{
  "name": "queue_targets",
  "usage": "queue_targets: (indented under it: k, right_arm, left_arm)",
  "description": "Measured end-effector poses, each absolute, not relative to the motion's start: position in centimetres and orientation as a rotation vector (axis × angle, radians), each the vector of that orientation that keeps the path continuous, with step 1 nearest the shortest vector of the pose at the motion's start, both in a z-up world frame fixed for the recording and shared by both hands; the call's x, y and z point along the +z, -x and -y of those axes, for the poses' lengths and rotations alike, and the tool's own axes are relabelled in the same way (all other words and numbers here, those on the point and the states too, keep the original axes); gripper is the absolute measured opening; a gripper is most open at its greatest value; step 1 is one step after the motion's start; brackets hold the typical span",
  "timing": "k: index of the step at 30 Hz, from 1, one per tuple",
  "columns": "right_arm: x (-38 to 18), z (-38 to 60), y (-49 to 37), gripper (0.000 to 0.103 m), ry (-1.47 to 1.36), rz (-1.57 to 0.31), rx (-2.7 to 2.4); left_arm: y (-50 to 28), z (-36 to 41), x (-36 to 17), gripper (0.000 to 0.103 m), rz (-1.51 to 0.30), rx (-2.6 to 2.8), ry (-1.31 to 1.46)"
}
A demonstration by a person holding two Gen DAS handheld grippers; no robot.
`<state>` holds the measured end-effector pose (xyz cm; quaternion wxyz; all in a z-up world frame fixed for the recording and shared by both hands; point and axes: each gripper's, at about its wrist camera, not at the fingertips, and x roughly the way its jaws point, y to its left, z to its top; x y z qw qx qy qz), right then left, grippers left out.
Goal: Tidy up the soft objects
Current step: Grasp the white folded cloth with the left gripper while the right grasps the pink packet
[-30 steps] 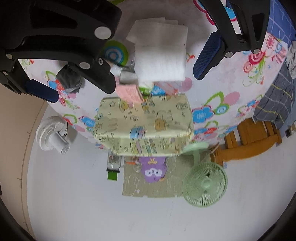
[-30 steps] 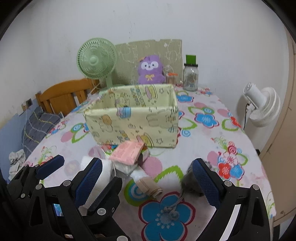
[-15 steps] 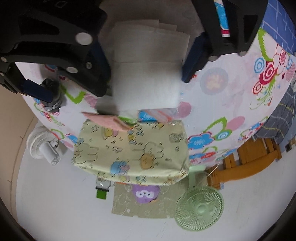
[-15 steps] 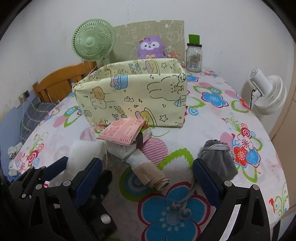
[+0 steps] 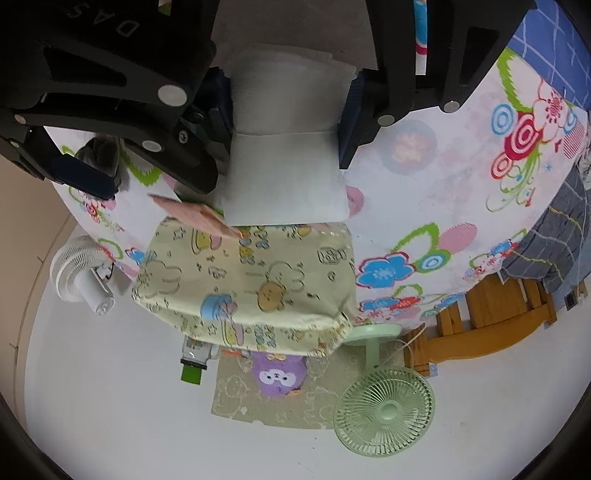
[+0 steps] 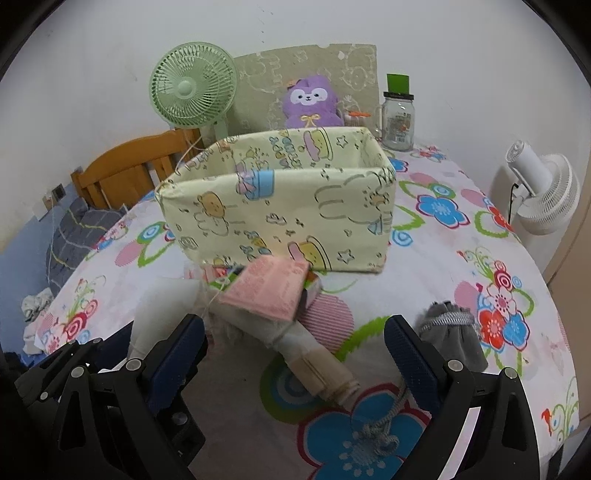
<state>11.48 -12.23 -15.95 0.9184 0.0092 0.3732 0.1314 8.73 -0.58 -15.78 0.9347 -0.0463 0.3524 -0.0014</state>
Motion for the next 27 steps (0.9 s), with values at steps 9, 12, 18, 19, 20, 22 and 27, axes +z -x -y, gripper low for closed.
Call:
queue_targets:
  k: [9,12,18,19,20,22,27]
  right_arm:
    - [-14.8,11.5,-12.9,0.094,-0.037,-0.767,0.278]
    - [-14.7,11.4,-13.5,0.089,-0.041,-0.768,0.28]
    - [-15.2,10.9,-14.5,0.08,-0.046,-0.797,0.287]
    - [-15.4,10.9,-14.6,0.077,-0.049,-0.805,0.287]
    - [-15.6,11.0,-14.7,0.074,-0.052,-0.811,0.287]
    - [-16.0,11.1,-15.0,0.071,-0.06,-0.825,0.281]
    - [-17.0,11.1,-15.6,0.056,-0.065,-0.86,0.281]
  left_arm:
    - [-9.5,0.2,-14.5,0.046,-0.712,-0.004,0.084]
    - [-9.7,-0.1,-14.0,0.046,-0.704,0.003,0.084]
    - [-10.6,-0.3,-14.3,0.046,-0.727,0.009,0.073]
    - [-10.8,-0.3,-14.6,0.046,-0.735,0.011,0.072]
    - [-10.9,-0.3,-14.7,0.046,-0.742,0.01,0.073]
    - [-11.2,-0.3,-15.1,0.046,-0.752,0.009,0.076]
    - [-11.7,0.2,-15.6,0.046,-0.774,-0.004,0.07]
